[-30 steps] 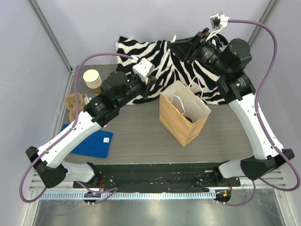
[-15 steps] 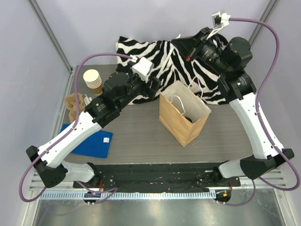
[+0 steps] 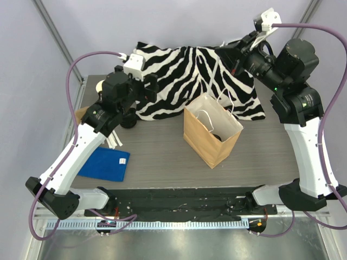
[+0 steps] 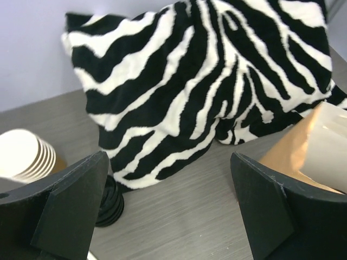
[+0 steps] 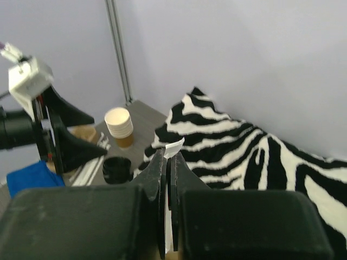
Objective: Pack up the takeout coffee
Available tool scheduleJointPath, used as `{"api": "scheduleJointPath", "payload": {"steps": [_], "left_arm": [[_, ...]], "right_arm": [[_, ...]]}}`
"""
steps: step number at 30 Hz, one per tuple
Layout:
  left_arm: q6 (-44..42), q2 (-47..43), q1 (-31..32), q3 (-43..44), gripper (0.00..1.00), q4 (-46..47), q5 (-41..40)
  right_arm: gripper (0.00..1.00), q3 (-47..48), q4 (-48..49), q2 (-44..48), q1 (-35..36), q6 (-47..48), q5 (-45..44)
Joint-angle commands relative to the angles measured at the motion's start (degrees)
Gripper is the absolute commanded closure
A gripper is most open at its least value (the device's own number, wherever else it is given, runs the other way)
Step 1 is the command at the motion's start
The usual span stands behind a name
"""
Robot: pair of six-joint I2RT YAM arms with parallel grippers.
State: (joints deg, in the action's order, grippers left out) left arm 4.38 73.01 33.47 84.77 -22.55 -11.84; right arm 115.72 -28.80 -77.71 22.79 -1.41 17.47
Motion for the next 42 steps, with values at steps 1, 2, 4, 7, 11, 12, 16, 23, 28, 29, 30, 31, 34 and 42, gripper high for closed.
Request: {"api": "scheduleJointPath", "payload": {"steps": [1, 2, 4, 7, 11, 12, 16, 23, 28, 29, 30, 31, 34, 42], "left_arm": [[5.3, -0.2, -3.2, 2.8, 0.0, -4.4, 1.9], [6.1, -0.1, -3.6, 2.8, 0.0, -4.8, 2.9], [7.0, 0.3, -4.2, 2.6, 0.0, -5.1, 4.2], [7.7, 0.8, -4.5, 2.7, 0.0, -5.7, 5.5], [7.8, 1.7, -4.6, 3.0, 0.0, -6.6, 6.2], [8.0, 1.9, -4.9, 3.0, 0.0, -6.8, 6.5], [8.8, 2.7, -5.3, 2.9, 0.0, -7.8, 7.5], [8.8, 2.7, -6.9, 1.1, 0.0, -8.4, 7.4], [9.1, 3.1, -8.1, 0.8, 0.0, -9.7, 7.7], [8.8, 3.1, -8.0, 0.8, 0.0, -9.7, 7.9], [8.6, 3.1, -8.0, 0.7, 0.01, -9.9, 7.9], [8.6, 3.2, -8.1, 0.7, 0.0, -10.1, 7.9], [8.3, 3.5, -8.0, 0.7, 0.0, -10.5, 7.9], [7.8, 4.5, -8.0, 0.9, 0.0, -11.1, 7.7]], "right_arm": [[0.99, 0.3, -12.7, 1.1, 0.2, 7.3, -4.2], [0.99, -0.5, -14.2, 1.3, 0.3, 7.8, -4.8], [0.99, -1.8, -15.1, 1.6, 0.3, 8.2, -5.6], [0.99, -4.6, -16.1, 2.2, 0.2, 8.0, -5.3], [0.99, -8.1, -17.9, 2.7, 0.2, 6.2, -5.2], [0.99, -8.9, -17.9, 3.1, 0.3, 5.7, -4.7], [0.99, -13.0, -17.5, 4.2, 0.2, 3.8, -3.1], [0.99, -22.7, -14.8, 6.7, 0.2, 2.5, -0.1], [0.99, -28.4, -13.0, 7.4, 0.3, 1.5, 2.0], [0.99, -29.1, -12.7, 7.5, 0.3, 1.5, 2.2], [0.99, -29.8, -12.4, 7.5, 0.2, 1.5, 2.6], [0.99, -31.1, -12.2, 7.5, 0.3, 1.8, 2.7], [0.99, -32.7, -12.0, 6.9, 0.3, 2.1, 3.3], [0.98, -33.7, -11.4, 5.0, 0.3, 2.6, 3.4]]}}
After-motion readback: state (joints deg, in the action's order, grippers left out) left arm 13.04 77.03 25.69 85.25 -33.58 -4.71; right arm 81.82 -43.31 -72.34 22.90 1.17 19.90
